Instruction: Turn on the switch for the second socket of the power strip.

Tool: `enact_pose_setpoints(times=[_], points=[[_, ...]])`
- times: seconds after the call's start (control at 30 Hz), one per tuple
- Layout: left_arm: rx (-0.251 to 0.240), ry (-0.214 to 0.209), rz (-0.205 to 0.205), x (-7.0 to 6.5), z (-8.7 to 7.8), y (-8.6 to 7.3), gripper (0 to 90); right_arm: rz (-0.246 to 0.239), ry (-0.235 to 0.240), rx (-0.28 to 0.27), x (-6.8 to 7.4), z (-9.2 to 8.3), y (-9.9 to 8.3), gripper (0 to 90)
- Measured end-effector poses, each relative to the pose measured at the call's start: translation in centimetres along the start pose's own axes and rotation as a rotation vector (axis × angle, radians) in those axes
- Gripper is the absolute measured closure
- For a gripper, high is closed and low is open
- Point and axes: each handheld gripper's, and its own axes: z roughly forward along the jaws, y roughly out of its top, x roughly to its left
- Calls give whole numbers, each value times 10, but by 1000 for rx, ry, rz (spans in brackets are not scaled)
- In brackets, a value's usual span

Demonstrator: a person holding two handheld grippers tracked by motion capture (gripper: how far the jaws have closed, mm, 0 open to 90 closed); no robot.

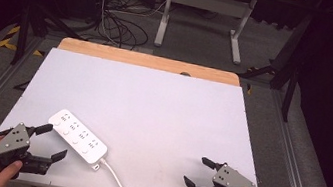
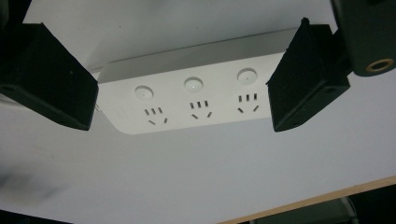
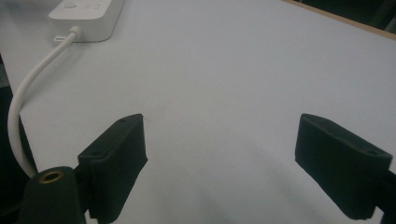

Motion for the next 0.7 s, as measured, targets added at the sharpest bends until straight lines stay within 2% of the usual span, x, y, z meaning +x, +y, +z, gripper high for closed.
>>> enact_pose_setpoints(times=[0.13, 0.23, 0.4, 0.57, 0.7], points=[[-3, 4, -49, 1, 2, -10, 90, 0, 0, 0, 0, 0, 0, 169], [4, 10, -63, 2, 2, -15, 90, -1, 2, -2, 0, 0, 0, 169], [15, 11, -47, 5, 0, -21, 96, -1, 2, -4, 0, 0, 0, 169], [9, -24, -77, 4, 7, -27, 99, -1, 6, -1, 0, 0, 0, 169], [31, -12, -56, 3, 9, -27, 102, -2, 7, -1, 0, 0, 0, 169]])
